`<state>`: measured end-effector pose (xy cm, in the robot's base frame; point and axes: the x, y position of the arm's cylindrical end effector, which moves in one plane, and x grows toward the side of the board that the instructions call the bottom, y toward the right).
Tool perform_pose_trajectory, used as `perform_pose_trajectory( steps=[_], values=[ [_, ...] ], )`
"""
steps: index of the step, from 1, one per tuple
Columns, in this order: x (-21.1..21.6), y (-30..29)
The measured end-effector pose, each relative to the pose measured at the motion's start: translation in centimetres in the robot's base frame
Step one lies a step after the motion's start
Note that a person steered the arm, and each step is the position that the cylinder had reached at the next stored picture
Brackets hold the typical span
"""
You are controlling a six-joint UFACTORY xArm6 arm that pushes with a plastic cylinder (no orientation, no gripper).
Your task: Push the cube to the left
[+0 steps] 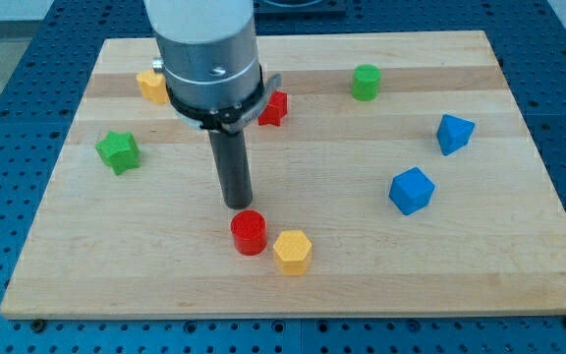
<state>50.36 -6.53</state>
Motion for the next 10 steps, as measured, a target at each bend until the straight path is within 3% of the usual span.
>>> perform_pose_trajectory(
  steps=[2,3,5,7,8,9,10],
  values=[
    [2.9,0.6],
    [1.1,0.0],
    [-0.8,10.1],
    [4.5,21.3],
    [2.5,25.0],
    [-1.5,23.4],
    [-1.5,20.0]
  ],
)
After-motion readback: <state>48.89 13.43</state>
